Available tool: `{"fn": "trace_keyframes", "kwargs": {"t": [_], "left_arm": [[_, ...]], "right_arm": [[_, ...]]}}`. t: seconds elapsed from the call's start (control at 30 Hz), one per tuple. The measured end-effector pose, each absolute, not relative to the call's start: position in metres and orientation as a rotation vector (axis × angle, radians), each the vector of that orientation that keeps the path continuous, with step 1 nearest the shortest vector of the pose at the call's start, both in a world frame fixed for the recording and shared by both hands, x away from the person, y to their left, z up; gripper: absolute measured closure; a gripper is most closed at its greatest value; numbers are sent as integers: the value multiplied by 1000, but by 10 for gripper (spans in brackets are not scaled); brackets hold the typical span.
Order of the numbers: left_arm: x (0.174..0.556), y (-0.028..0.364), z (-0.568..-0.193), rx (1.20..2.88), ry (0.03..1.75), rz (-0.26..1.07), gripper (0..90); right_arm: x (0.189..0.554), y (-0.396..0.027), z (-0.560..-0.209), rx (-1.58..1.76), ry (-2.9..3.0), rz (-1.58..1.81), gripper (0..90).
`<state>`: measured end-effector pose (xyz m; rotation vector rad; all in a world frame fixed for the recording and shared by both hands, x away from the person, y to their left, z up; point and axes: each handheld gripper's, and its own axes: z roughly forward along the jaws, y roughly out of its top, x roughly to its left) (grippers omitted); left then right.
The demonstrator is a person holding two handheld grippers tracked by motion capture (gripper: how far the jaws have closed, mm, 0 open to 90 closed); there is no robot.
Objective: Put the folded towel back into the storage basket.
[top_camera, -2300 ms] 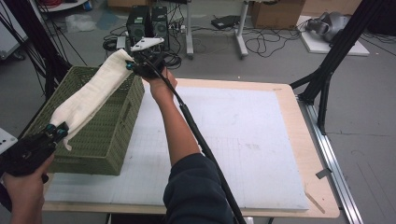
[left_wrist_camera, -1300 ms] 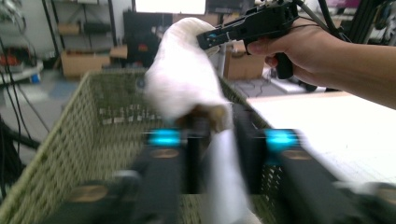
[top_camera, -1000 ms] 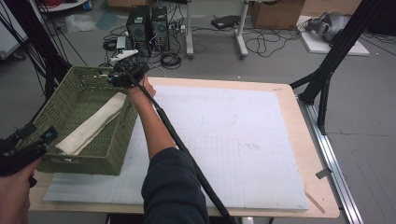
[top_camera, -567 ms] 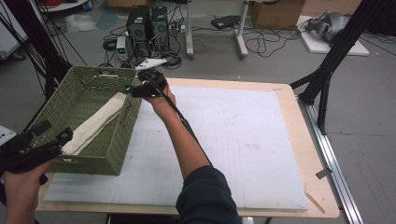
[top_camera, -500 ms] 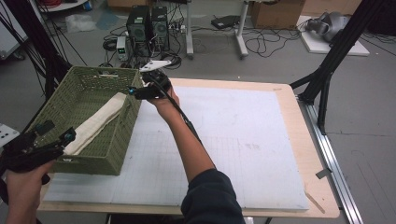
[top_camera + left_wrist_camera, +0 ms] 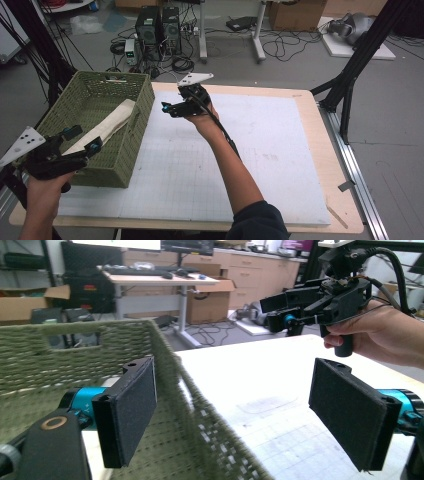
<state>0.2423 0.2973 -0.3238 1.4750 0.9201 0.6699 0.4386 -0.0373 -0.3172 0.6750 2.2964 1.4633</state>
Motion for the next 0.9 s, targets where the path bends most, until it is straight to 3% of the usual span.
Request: {"fn": "trace_keyframes", "kwargs": {"t": [0.9], "left_arm": [[267, 220, -337, 1536, 742, 498, 194]], "right_arm": [[348, -203, -335, 870, 2110, 1363, 173]]}}
